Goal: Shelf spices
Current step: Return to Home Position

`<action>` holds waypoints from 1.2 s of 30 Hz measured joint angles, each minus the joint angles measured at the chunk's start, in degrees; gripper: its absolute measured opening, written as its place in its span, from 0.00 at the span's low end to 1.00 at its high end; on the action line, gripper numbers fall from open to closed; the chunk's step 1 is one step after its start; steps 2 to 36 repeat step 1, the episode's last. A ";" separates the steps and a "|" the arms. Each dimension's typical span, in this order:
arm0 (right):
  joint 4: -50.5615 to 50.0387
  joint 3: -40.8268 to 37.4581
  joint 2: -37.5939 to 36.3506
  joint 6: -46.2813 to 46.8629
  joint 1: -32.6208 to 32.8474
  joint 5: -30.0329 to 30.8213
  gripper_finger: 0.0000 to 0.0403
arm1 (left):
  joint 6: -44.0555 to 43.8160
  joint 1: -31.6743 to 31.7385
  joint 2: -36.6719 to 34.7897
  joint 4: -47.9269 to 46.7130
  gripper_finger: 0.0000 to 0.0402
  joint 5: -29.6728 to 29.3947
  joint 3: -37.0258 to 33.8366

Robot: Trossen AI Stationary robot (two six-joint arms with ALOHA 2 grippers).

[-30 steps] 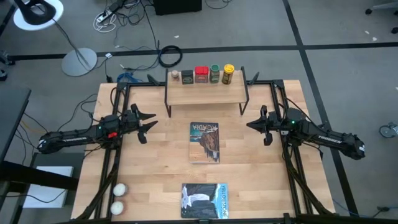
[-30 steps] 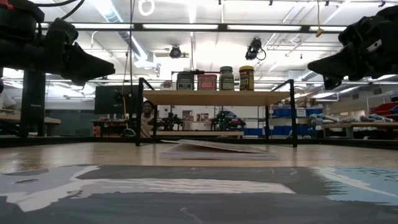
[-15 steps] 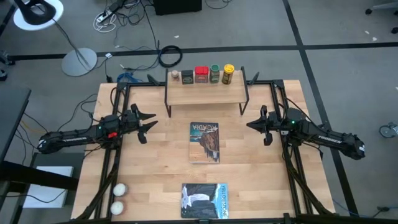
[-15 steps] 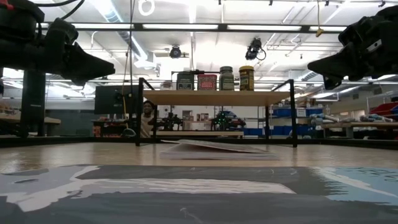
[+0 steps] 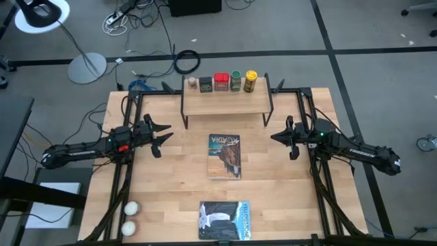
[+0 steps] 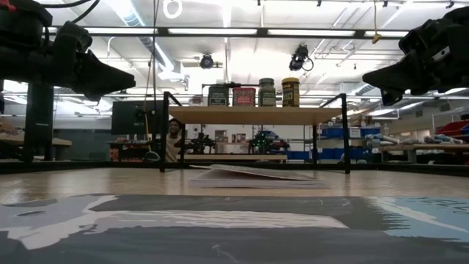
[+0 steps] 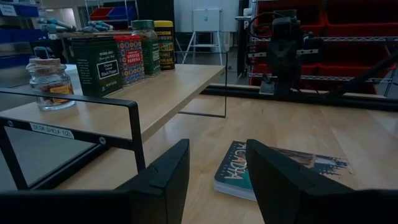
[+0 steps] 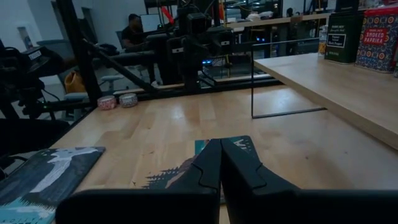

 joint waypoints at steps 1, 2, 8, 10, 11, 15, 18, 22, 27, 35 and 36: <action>0.00 0.00 0.02 0.00 -0.02 0.00 0.02 | 0.00 0.00 0.00 -0.02 0.40 0.00 0.00; 0.00 0.00 0.02 0.00 -0.02 0.00 0.02 | 0.00 0.00 0.00 -0.02 0.40 0.00 0.00; 0.00 0.00 0.02 0.00 -0.02 0.00 0.02 | 0.00 0.00 0.00 -0.02 0.40 0.00 0.00; 0.00 0.00 0.02 0.00 -0.02 0.00 0.02 | 0.00 0.00 0.00 -0.02 0.40 0.00 0.00; 0.00 0.00 0.02 0.00 -0.02 0.00 0.02 | 0.00 0.00 0.00 -0.02 0.40 0.00 0.00; 0.00 0.00 0.02 0.00 -0.02 0.00 0.02 | 0.00 0.00 0.00 -0.02 0.40 0.00 0.00; 0.00 0.00 0.02 0.00 -0.02 0.00 0.02 | 0.00 0.00 0.00 -0.02 0.40 0.00 0.00; 0.00 0.00 0.02 0.00 -0.02 0.00 0.02 | 0.00 0.00 0.00 -0.02 0.40 0.00 0.00; 0.00 0.00 0.02 0.00 -0.02 0.00 0.02 | 0.00 0.00 0.00 -0.02 0.40 0.00 0.00; 0.00 0.00 0.02 0.00 -0.02 0.00 0.02 | 0.00 0.00 0.00 -0.02 0.40 0.00 0.00; 0.00 0.00 0.02 0.00 -0.02 0.00 0.02 | 0.00 0.00 0.00 -0.02 0.40 0.00 0.00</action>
